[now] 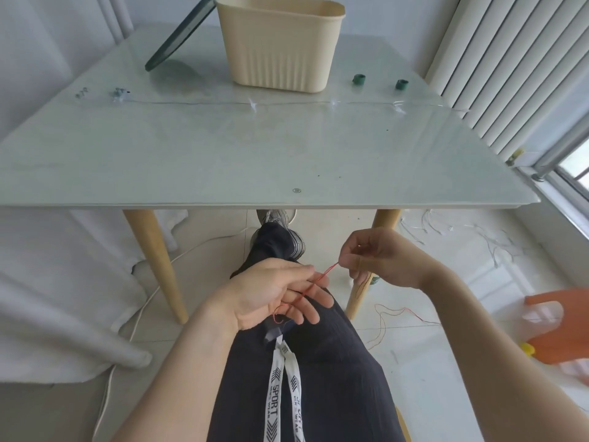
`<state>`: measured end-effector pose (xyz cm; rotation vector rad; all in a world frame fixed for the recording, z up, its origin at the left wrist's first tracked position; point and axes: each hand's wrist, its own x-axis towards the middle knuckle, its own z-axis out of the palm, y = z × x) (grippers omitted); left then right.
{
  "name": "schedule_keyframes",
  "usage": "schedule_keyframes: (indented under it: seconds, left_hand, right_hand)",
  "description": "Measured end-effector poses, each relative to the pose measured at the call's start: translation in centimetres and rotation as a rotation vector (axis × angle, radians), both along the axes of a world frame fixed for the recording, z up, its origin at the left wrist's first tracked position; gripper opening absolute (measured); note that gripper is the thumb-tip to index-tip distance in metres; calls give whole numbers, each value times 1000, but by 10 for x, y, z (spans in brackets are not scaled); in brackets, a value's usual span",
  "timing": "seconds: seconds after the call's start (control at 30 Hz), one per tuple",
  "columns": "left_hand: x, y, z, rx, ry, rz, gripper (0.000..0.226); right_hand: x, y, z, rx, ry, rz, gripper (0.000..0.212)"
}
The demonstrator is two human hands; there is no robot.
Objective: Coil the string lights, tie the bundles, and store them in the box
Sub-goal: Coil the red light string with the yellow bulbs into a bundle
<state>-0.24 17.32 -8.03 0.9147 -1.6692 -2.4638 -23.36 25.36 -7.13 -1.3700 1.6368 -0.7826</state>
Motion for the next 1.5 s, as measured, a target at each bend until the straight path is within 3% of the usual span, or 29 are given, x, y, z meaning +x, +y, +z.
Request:
schedule_keyframes:
  seconds: [0.43, 0.7, 0.8, 0.9, 1.0, 1.07, 1.17, 1.27, 1.5]
  left_hand:
    - [24, 8, -20, -124, -79, -54, 14]
    - [44, 6, -25, -220, -124, -191, 26]
    - [43, 9, -27, -135, -17, -172, 28]
    - [34, 14, -28, 171, 320, 52, 21]
    - [25, 16, -25, 356, 595, 361, 28]
    - [22, 17, -23, 334, 629, 486, 32]
    - [20, 18, -28, 198, 540, 610, 34]
    - [17, 24, -34, 68, 452, 622, 34]
    - [14, 35, -39, 56, 354, 489, 33]
  right_hand:
    - [7, 22, -21, 11, 23, -19, 11]
    - [-25, 49, -20, 8, 228, -110, 10]
    - [-27, 56, -26, -156, 217, -329, 17]
    - [-9, 58, -44, -310, 103, -482, 21]
    - [12, 58, -67, -242, 109, -392, 22]
    - [26, 61, -75, -175, 133, -307, 22]
    - [56, 68, -75, -130, 197, -186, 20]
    - [85, 69, -62, -149, 259, -61, 19]
    - [106, 68, -34, -243, 344, 92, 13]
